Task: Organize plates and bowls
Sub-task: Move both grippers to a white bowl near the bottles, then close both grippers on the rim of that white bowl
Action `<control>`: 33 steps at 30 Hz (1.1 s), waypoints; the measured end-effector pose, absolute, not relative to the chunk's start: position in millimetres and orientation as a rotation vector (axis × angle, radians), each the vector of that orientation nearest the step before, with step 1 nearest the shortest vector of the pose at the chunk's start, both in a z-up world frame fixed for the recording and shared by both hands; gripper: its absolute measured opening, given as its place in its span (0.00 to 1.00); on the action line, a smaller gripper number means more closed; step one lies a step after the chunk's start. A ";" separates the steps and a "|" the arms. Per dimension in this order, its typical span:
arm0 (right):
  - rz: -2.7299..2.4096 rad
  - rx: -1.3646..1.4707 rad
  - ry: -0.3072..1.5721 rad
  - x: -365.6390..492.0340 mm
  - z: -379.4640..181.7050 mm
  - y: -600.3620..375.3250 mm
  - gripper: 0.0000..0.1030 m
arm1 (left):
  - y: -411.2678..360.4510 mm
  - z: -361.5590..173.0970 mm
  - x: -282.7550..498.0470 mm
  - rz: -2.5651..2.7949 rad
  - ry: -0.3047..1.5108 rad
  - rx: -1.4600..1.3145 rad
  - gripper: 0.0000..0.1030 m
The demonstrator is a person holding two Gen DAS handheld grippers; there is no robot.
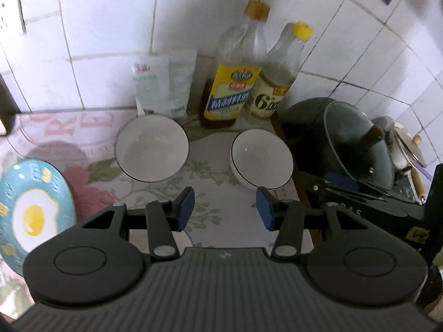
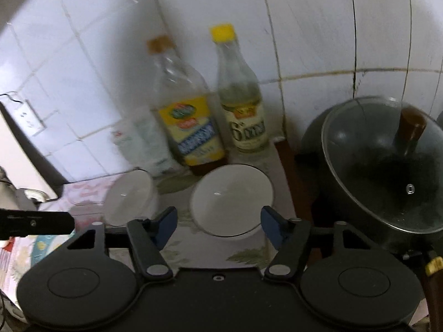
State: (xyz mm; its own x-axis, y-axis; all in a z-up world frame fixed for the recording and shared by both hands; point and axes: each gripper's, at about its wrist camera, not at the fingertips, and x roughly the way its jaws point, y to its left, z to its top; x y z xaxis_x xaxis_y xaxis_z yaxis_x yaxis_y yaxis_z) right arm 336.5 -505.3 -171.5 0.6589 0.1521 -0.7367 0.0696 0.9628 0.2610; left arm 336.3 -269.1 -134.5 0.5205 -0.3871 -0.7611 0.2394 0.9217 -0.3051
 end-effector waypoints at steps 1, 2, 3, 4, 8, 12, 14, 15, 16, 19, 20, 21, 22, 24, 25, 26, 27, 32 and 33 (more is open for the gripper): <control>0.048 0.270 0.864 341.2 -177.6 -508.6 0.63 | -272.4 -139.8 339.0 -0.372 0.957 -0.179 0.46; 0.050 0.266 0.872 345.5 -183.6 -512.6 0.63 | -276.2 -144.8 341.9 -0.367 0.959 -0.187 0.46; 0.048 0.262 0.886 349.9 -188.8 -516.3 0.62 | -280.6 -148.9 345.0 -0.369 0.966 -0.187 0.46; 0.046 0.258 0.900 353.5 -193.5 -520.0 0.61 | -285.8 -152.9 348.7 -0.368 0.968 -0.178 0.46; 0.049 0.285 0.939 364.3 -210.1 -527.5 0.56 | -306.6 -166.5 366.9 -0.369 0.980 -0.132 0.44; 0.048 0.298 0.952 370.5 -219.9 -528.6 0.53 | -326.7 -183.9 384.2 -0.376 1.020 -0.110 0.44; 0.043 0.297 0.958 374.0 -224.8 -528.0 0.49 | -336.2 -193.4 392.5 -0.376 1.040 -0.102 0.43; 0.037 0.297 0.965 376.5 -227.8 -528.2 0.47 | -340.3 -197.6 396.0 -0.367 1.049 -0.094 0.43; 0.032 0.301 0.971 379.3 -230.2 -528.4 0.45 | -343.9 -201.8 400.4 -0.358 1.059 -0.088 0.42; 0.025 0.309 0.985 386.6 -235.8 -528.2 0.40 | -350.0 -213.2 413.9 -0.340 1.085 -0.102 0.37; 0.021 0.305 0.990 390.1 -238.6 -527.8 0.39 | -351.0 -216.9 418.2 -0.337 1.096 -0.109 0.35; 0.019 0.303 0.996 392.2 -240.5 -527.7 0.36 | -351.6 -220.5 422.2 -0.334 1.104 -0.118 0.34; 0.014 0.304 1.003 394.3 -242.4 -527.9 0.33 | -352.1 -224.0 425.5 -0.332 1.111 -0.124 0.30; 0.000 0.307 1.014 398.4 -245.8 -529.2 0.26 | -353.6 -229.7 430.0 -0.332 1.130 -0.125 0.25; -0.004 0.310 1.019 400.2 -247.8 -530.2 0.22 | -354.6 -232.1 432.1 -0.338 1.134 -0.129 0.22; -0.007 0.319 1.023 401.2 -249.8 -531.8 0.21 | -354.9 -233.9 433.6 -0.346 1.139 -0.137 0.18; -0.007 0.334 1.023 401.6 -251.2 -533.3 0.21 | -354.8 -235.0 434.8 -0.353 1.142 -0.145 0.17; -0.016 0.335 1.034 400.2 -249.2 -530.4 0.20 | -355.1 -237.7 434.8 -0.348 1.158 -0.166 0.12; -0.013 0.340 1.036 399.4 -247.3 -529.5 0.20 | -354.8 -238.3 434.1 -0.342 1.161 -0.164 0.12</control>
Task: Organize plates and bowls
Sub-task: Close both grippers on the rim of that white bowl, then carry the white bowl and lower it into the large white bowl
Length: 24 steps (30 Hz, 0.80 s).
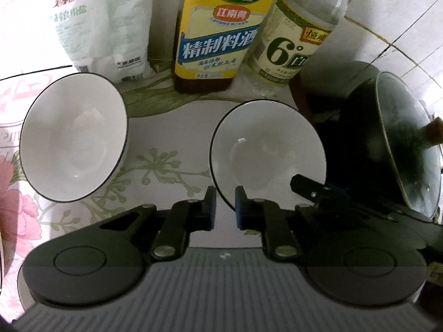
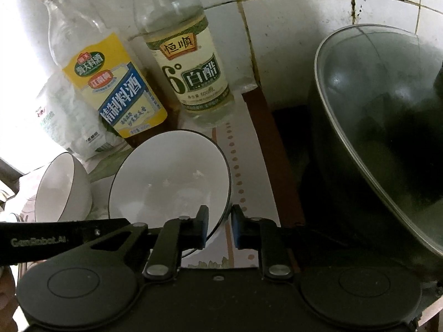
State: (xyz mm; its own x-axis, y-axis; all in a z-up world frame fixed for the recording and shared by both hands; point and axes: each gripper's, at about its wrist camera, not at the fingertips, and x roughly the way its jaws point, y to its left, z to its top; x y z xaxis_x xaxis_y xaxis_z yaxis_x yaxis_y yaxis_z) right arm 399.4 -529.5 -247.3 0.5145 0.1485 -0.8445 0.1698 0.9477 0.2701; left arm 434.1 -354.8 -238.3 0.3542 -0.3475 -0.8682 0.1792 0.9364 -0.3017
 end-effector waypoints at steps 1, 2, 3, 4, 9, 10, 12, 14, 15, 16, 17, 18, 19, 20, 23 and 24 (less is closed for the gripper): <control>-0.013 0.355 1.036 398.4 -245.2 -529.3 0.20 | -354.0 -238.4 433.3 -0.339 1.166 -0.161 0.12; -0.015 0.365 1.038 396.9 -243.2 -528.7 0.20 | -353.0 -237.8 431.2 -0.340 1.172 -0.161 0.12; -0.020 0.363 1.041 395.3 -240.8 -527.0 0.20 | -351.2 -236.6 429.5 -0.344 1.182 -0.167 0.12; -0.022 0.355 1.042 392.9 -237.9 -524.5 0.20 | -349.4 -234.2 426.4 -0.347 1.183 -0.174 0.12; -0.014 0.339 1.041 377.3 -217.2 -511.9 0.20 | -339.3 -212.7 406.2 -0.362 1.159 -0.142 0.12; -0.015 0.346 1.044 373.6 -212.0 -509.4 0.20 | -335.2 -207.2 401.5 -0.366 1.157 -0.140 0.12; -0.019 0.355 1.053 365.3 -199.9 -503.9 0.20 | -326.8 -197.1 392.7 -0.377 1.154 -0.138 0.12; -0.021 0.348 1.053 356.7 -187.9 -496.9 0.20 | -317.3 -185.7 382.8 -0.388 1.148 -0.142 0.12; -0.022 0.343 1.051 352.1 -180.9 -492.7 0.21 | -312.3 -180.3 378.2 -0.394 1.145 -0.141 0.12; -0.023 0.339 1.049 347.2 -173.7 -488.5 0.21 | -307.4 -174.8 373.3 -0.398 1.139 -0.142 0.12; -0.023 0.334 1.045 342.3 -166.6 -484.3 0.21 | -302.8 -168.9 367.9 -0.402 1.135 -0.144 0.12; -0.023 0.330 1.040 337.1 -159.4 -479.6 0.21 | -297.8 -162.6 362.1 -0.405 1.130 -0.145 0.12; -0.022 0.327 1.033 331.4 -151.9 -474.8 0.21 | -292.7 -156.2 356.2 -0.408 1.123 -0.146 0.12; -0.019 0.324 1.027 326.4 -145.7 -470.5 0.21 | -287.9 -149.5 350.4 -0.410 1.114 -0.146 0.12; -0.015 0.309 1.013 312.2 -127.7 -455.6 0.21 | -272.9 -131.1 333.6 -0.419 1.091 -0.144 0.12; -0.013 0.299 1.010 307.4 -121.8 -449.4 0.21 | -268.5 -127.5 329.6 -0.419 1.086 -0.146 0.12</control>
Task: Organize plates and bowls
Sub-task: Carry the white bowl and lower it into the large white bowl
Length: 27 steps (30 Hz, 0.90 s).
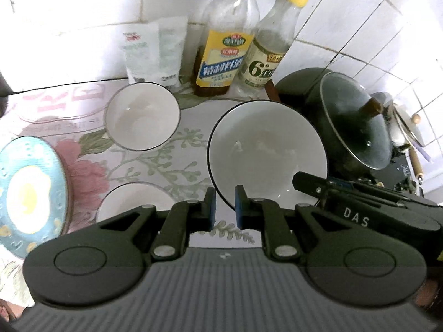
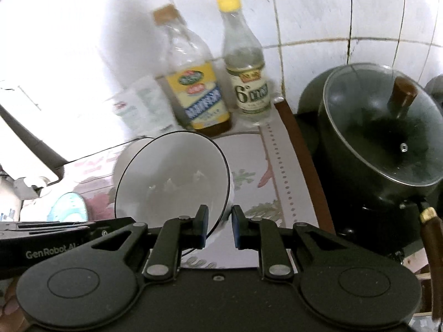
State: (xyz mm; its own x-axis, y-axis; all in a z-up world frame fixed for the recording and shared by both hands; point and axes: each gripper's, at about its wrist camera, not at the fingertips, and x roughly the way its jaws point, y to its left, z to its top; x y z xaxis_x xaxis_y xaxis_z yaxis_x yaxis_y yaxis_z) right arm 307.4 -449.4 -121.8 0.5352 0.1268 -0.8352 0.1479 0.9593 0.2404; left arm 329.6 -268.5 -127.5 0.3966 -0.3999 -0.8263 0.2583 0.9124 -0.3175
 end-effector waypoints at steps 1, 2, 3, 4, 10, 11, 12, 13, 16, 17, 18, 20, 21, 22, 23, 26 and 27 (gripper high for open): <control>-0.012 0.291 1.006 303.1 -116.3 -443.3 0.21 | -262.8 -122.9 324.3 -0.419 1.081 -0.149 0.12; -0.009 0.282 1.001 298.7 -111.4 -437.1 0.21 | -257.0 -119.3 319.8 -0.417 1.078 -0.156 0.12; -0.004 0.270 0.996 294.3 -106.7 -431.0 0.21 | -251.7 -116.7 315.6 -0.416 1.074 -0.161 0.12; 0.000 0.260 0.991 289.6 -101.9 -425.3 0.21 | -245.8 -114.2 310.5 -0.417 1.071 -0.168 0.12; 0.018 0.232 0.966 267.5 -82.2 -394.5 0.22 | -214.0 -101.5 280.1 -0.417 1.047 -0.197 0.12; 0.019 0.233 0.964 264.2 -79.9 -389.4 0.22 | -208.9 -99.1 274.3 -0.415 1.038 -0.195 0.12; 0.022 0.229 0.962 260.0 -77.7 -383.4 0.22 | -205.0 -97.6 269.7 -0.414 1.033 -0.192 0.12; 0.025 0.225 0.960 256.9 -76.6 -378.4 0.22 | -201.1 -96.0 265.1 -0.413 1.029 -0.190 0.12; 0.032 0.214 0.957 245.5 -72.7 -361.6 0.22 | -185.1 -94.4 252.2 -0.410 1.026 -0.194 0.12; 0.034 0.211 0.957 242.2 -71.9 -356.9 0.22 | -179.7 -94.5 248.1 -0.408 1.026 -0.198 0.12; 0.036 0.210 0.956 239.5 -71.3 -352.6 0.22 | -174.8 -94.9 244.8 -0.407 1.025 -0.201 0.12; 0.040 0.206 0.956 234.0 -70.4 -343.6 0.22 | -165.6 -96.2 238.3 -0.406 1.021 -0.203 0.12; 0.042 0.206 0.957 232.3 -70.9 -339.6 0.22 | -161.4 -97.1 236.0 -0.403 1.022 -0.207 0.12; 0.045 0.206 0.961 231.1 -71.9 -336.0 0.22 | -157.3 -98.7 234.0 -0.400 1.025 -0.210 0.12; 0.047 0.206 0.965 230.0 -73.5 -332.5 0.22 | -153.8 -100.7 232.1 -0.398 1.026 -0.211 0.12; 0.054 0.203 0.980 228.5 -80.4 -323.9 0.23 | -146.2 -108.5 229.6 -0.389 1.038 -0.221 0.12; 0.055 0.202 0.984 229.7 -83.9 -322.4 0.23 | -144.6 -112.2 230.4 -0.385 1.047 -0.229 0.12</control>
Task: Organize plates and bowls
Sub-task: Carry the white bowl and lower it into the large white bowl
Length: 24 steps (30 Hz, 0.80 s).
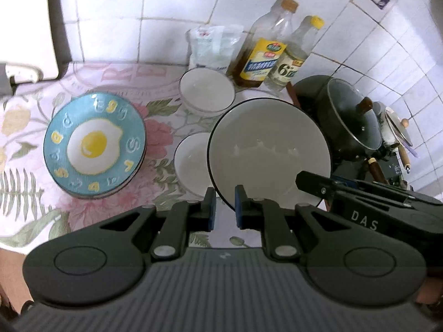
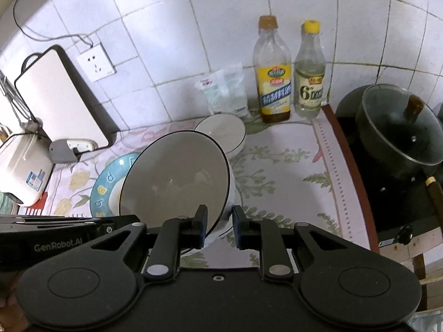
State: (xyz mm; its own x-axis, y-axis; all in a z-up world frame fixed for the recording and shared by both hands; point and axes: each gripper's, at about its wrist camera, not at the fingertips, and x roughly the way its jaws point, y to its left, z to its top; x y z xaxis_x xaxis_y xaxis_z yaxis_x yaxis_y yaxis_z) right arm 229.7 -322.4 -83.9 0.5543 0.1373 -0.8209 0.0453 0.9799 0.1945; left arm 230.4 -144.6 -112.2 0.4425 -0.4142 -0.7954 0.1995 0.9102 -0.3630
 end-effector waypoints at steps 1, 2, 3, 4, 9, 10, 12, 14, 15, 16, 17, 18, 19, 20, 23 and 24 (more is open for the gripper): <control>0.058 0.200 0.986 231.5 -88.3 -321.1 0.23 | -144.1 -115.3 231.3 -0.384 1.051 -0.225 0.12; 0.065 0.200 0.993 233.6 -93.3 -319.8 0.23 | -143.8 -118.6 232.9 -0.380 1.051 -0.217 0.12; 0.071 0.206 1.001 237.3 -99.4 -319.7 0.23 | -143.6 -121.8 235.0 -0.373 1.049 -0.211 0.12; 0.075 0.212 1.007 240.3 -104.0 -319.3 0.23 | -143.4 -125.2 237.2 -0.367 1.049 -0.211 0.12; 0.089 0.173 1.037 258.5 -128.3 -310.6 0.23 | -140.0 -148.7 256.3 -0.335 1.086 -0.247 0.12; 0.092 0.154 1.044 262.3 -133.4 -307.9 0.23 | -140.1 -154.3 260.8 -0.332 1.093 -0.246 0.12; 0.091 0.115 1.055 270.3 -143.2 -303.9 0.23 | -140.9 -165.6 268.3 -0.328 1.105 -0.252 0.12; 0.087 0.077 1.065 278.6 -152.1 -302.6 0.23 | -142.5 -176.5 277.4 -0.325 1.130 -0.259 0.12; 0.085 0.065 1.074 283.0 -156.6 -302.4 0.23 | -145.5 -180.9 281.7 -0.324 1.141 -0.256 0.12; 0.083 0.056 1.084 287.3 -161.4 -302.5 0.23 | -148.0 -185.6 286.1 -0.323 1.153 -0.249 0.12; 0.083 0.052 1.090 290.5 -165.3 -302.8 0.23 | -150.4 -189.0 289.7 -0.320 1.161 -0.244 0.12; 0.083 0.049 1.096 292.9 -168.8 -303.2 0.23 | -152.2 -192.3 293.5 -0.316 1.168 -0.239 0.12; 0.082 0.045 1.102 295.3 -172.3 -303.4 0.22 | -153.2 -195.5 296.8 -0.313 1.175 -0.237 0.12; 0.082 0.038 1.108 297.7 -175.3 -302.7 0.22 | -154.7 -199.1 299.9 -0.309 1.185 -0.234 0.12; 0.087 -0.003 1.123 304.2 -182.6 -299.0 0.22 | -156.6 -207.2 307.7 -0.305 1.209 -0.230 0.12; 0.089 -0.016 1.127 306.2 -184.3 -297.7 0.22 | -157.2 -209.3 309.8 -0.303 1.217 -0.228 0.12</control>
State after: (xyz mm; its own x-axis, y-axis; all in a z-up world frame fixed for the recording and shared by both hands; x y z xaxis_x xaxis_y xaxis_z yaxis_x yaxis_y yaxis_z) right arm 306.2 -297.7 -184.3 0.4265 0.0626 -0.9023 -0.0793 0.9964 0.0316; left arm 309.8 -157.2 -209.3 0.3139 -0.3484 -0.8832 0.1065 0.9373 -0.3319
